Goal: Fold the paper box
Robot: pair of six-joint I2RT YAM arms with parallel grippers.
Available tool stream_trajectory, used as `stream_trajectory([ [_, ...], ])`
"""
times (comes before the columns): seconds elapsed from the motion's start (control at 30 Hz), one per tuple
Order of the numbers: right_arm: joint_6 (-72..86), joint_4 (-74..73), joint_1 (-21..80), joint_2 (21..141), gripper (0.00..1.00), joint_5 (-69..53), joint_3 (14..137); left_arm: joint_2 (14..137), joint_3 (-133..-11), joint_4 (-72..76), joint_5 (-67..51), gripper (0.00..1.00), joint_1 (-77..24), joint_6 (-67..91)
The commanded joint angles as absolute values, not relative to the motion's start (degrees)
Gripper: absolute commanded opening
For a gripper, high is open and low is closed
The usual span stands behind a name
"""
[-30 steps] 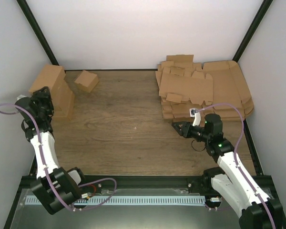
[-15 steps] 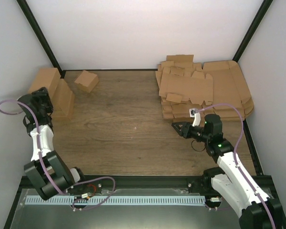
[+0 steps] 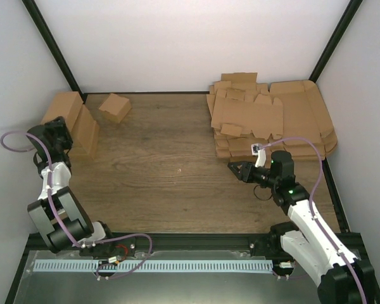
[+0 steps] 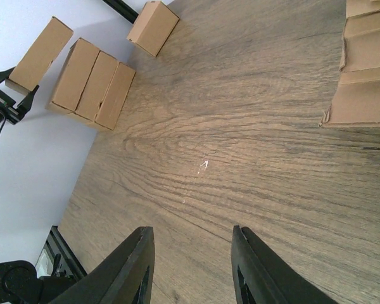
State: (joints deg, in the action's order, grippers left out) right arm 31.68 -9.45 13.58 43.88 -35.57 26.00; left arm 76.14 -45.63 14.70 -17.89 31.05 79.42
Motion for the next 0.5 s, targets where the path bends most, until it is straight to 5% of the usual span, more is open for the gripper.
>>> stream_trajectory([
  [0.0, 32.43, -7.72, 13.19, 43.98, 0.36, -34.59, 26.2, 76.38, -45.11, 17.61, -17.84, 0.54, 31.27, 79.69],
  [0.47, 33.56, -7.68, 13.27, 44.21, 0.36, -34.64, 25.85, 77.22, -43.92, 17.75, -18.05, 0.58, 31.31, 80.25],
])
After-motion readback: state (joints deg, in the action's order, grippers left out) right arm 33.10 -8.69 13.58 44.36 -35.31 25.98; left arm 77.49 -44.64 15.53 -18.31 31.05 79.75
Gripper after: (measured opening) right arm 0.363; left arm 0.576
